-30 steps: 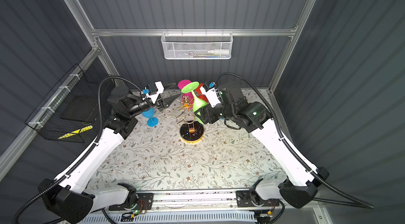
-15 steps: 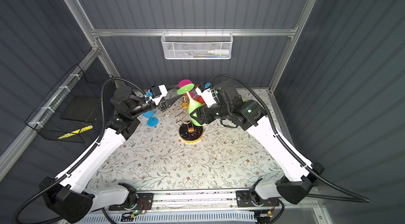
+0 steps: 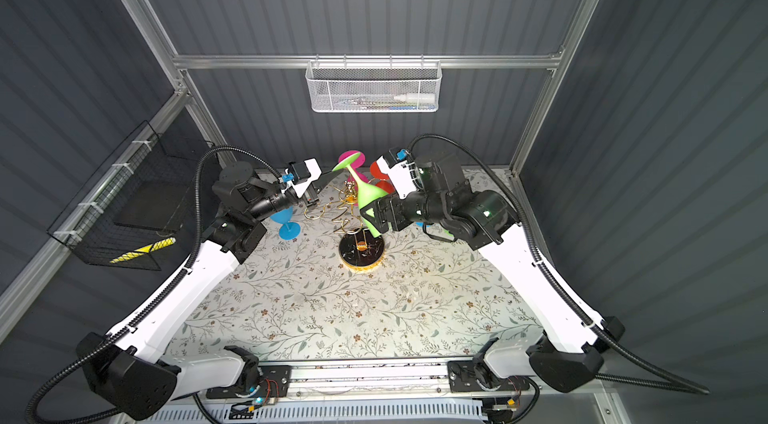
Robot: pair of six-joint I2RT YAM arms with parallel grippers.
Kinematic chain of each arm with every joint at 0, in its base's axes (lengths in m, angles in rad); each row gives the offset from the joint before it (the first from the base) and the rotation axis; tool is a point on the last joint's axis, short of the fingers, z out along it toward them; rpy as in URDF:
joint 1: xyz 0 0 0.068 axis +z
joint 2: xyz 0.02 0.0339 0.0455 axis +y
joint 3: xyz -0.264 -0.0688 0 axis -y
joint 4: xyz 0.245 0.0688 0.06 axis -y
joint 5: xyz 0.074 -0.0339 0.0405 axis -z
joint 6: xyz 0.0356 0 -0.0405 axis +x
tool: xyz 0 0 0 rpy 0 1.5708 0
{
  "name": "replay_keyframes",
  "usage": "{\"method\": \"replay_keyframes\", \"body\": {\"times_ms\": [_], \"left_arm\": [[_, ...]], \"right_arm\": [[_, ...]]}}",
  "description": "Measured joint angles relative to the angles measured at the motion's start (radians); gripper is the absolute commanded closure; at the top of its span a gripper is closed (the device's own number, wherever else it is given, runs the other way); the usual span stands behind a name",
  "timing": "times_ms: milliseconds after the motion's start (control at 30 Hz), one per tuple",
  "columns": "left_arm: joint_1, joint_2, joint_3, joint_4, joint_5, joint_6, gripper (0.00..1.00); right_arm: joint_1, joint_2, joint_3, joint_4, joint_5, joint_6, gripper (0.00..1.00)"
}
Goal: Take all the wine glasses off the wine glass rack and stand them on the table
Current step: 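Close the right gripper on the glass bowl while the left holds the base, then open the left gripper off the base while the right pulls the glass away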
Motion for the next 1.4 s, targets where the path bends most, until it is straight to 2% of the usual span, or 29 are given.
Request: {"method": "replay_keyframes", "body": {"times_ms": [233,567,733,867,1200,1267,1400], "left_arm": [[-0.007,-0.044,-0.024,0.009,-0.103,-0.168,1.00],[-0.007,-0.079,-0.039,0.008,-0.230,-0.427,1.00],[-0.007,-0.079,-0.039,0.009,-0.239,-0.488,1.00],[-0.007,-0.079,-0.039,0.009,-0.241,-0.515,1.00],[-0.007,-0.080,-0.039,0.009,-0.237,-0.533,1.00],[-0.007,-0.080,-0.039,0.009,-0.234,-0.533,1.00],[-0.007,-0.087,-0.042,0.008,-0.230,-0.533,1.00]], "right_arm": [[-0.025,-0.119,-0.148,0.140,-0.047,0.022,0.01],[-0.170,-0.407,-0.406,0.413,-0.151,0.130,0.02],[-0.211,-0.501,-0.497,0.493,-0.153,0.177,0.22],[-0.220,-0.499,-0.525,0.534,-0.146,0.199,0.29],[-0.220,-0.372,-0.535,0.675,-0.159,0.259,0.32],[-0.220,-0.348,-0.535,0.716,-0.161,0.269,0.38],[-0.220,-0.300,-0.535,0.775,-0.180,0.291,0.56]]}}
